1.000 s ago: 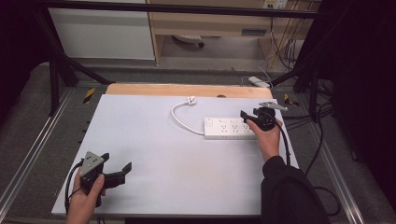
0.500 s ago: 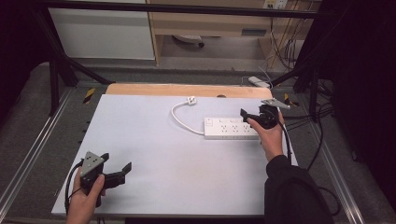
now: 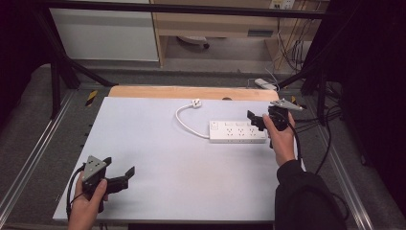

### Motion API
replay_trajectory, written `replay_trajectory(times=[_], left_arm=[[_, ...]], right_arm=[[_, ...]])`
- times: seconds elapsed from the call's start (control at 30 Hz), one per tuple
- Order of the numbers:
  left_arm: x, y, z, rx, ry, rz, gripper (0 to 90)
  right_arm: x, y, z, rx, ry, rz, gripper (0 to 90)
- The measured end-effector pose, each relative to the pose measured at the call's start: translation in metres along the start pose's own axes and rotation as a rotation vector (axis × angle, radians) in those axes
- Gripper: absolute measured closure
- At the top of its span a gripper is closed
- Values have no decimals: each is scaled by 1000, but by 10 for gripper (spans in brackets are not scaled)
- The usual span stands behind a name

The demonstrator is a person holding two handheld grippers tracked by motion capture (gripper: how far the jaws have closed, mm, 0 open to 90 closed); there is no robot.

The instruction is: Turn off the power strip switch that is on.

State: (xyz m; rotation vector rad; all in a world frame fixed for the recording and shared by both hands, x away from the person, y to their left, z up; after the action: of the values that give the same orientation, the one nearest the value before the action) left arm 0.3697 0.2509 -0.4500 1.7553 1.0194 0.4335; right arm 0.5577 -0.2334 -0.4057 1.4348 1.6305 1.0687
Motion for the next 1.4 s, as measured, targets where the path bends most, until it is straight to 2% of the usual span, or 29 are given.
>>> replay_trajectory(times=[0.1,0.23,0.37,0.73,1.07,1.4], left_arm=[[0,0,0,0,-2,1,64],[0,1,0,-4,-4,2,64],[-1,1,0,-3,-4,2,64],[-1,1,0,-3,-4,1,64],[-1,1,0,-5,-6,1,63],[-1,3,-1,-18,2,5,64]], right_arm=[[-1,3,-7,-6,-5,8,55],[-3,9,-19,-33,-17,-5,55],[-5,15,-30,-77,-34,-13,62],[-2,20,-61,-156,9,-18,63],[-7,5,-84,-188,26,-34,59],[-11,-15,-105,-193,26,-36,55]])
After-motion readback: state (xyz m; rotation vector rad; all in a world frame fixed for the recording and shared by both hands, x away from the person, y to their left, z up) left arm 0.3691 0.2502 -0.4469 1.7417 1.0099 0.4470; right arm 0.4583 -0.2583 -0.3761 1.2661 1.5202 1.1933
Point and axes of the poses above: each handheld gripper's, and its own axes: z roughly forward along the jaws, y roughly out of its top, x roughly to its left, the point moved 7 cm from there along z, roughly forward along the jaws, and after that the axes turned 13 degrees about -y, right-handed, at the moved point
